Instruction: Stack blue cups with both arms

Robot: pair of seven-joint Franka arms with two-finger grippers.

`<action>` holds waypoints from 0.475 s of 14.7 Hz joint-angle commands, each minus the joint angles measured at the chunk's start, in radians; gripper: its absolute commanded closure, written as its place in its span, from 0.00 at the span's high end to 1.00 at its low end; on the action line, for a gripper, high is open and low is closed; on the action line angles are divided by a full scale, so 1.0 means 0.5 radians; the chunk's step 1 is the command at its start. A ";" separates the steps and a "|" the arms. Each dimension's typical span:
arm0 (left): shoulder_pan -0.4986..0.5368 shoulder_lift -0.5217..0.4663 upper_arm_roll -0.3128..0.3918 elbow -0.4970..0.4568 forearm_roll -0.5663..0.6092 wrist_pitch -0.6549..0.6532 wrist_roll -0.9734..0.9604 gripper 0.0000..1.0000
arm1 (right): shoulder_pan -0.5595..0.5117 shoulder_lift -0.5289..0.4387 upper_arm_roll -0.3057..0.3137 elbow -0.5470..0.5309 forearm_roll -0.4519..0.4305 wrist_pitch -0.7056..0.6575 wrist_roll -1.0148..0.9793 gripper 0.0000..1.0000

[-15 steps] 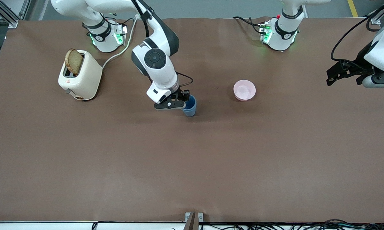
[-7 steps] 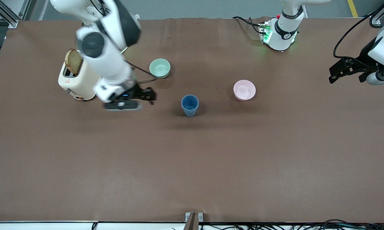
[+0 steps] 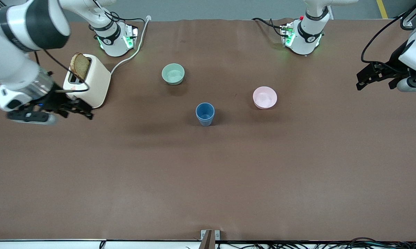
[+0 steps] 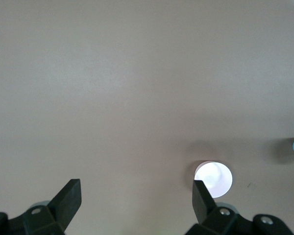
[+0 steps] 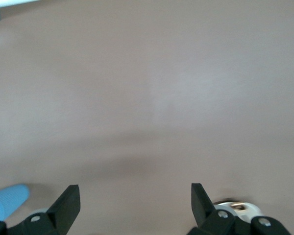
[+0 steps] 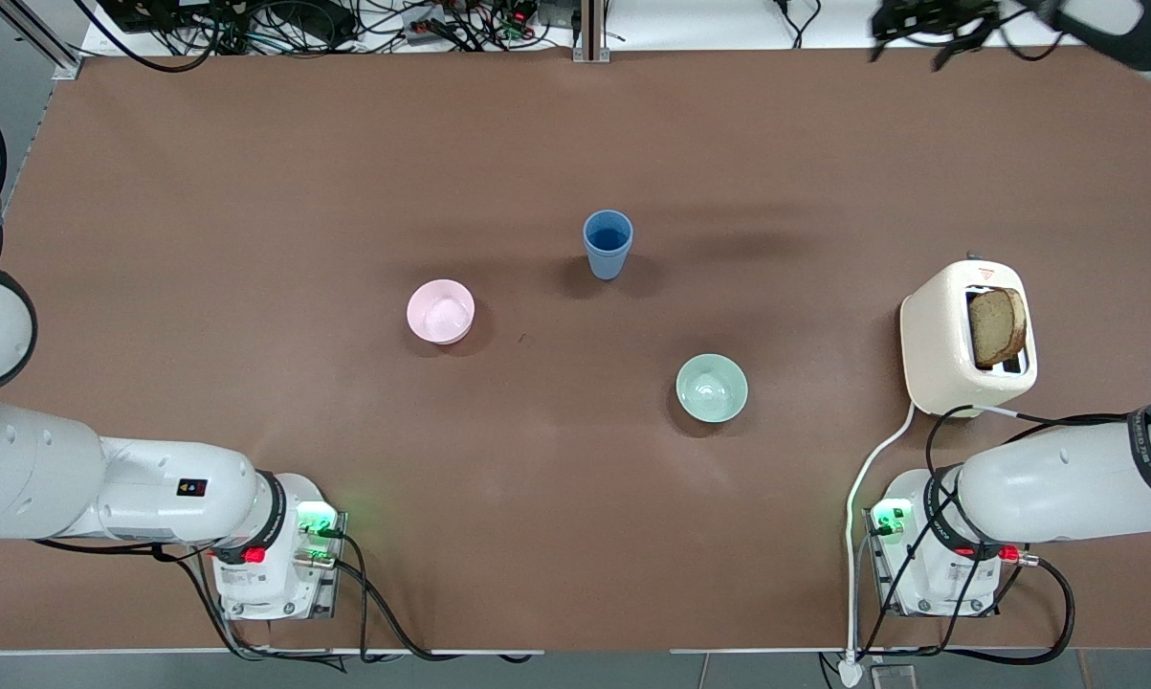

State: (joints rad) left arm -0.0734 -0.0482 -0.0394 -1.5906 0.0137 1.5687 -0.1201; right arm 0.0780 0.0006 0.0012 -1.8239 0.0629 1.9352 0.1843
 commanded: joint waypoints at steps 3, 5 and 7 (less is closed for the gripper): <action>0.009 -0.032 -0.001 0.012 -0.015 -0.030 0.038 1.00 | -0.385 -0.029 0.047 0.165 -0.034 -0.050 -0.402 1.00; 0.009 -0.029 -0.001 0.012 -0.015 -0.026 0.035 1.00 | -0.462 -0.026 0.047 0.336 -0.037 -0.246 -0.418 1.00; 0.006 -0.029 -0.001 0.015 -0.015 -0.023 0.035 1.00 | -0.518 -0.010 0.047 0.557 -0.037 -0.519 -0.421 1.00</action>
State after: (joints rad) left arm -0.0735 -0.0518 -0.0395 -1.5889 0.0137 1.5687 -0.1201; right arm -0.1463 -0.0043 0.0020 -1.6444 0.0549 1.7881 -0.0244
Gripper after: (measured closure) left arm 0.000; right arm 0.000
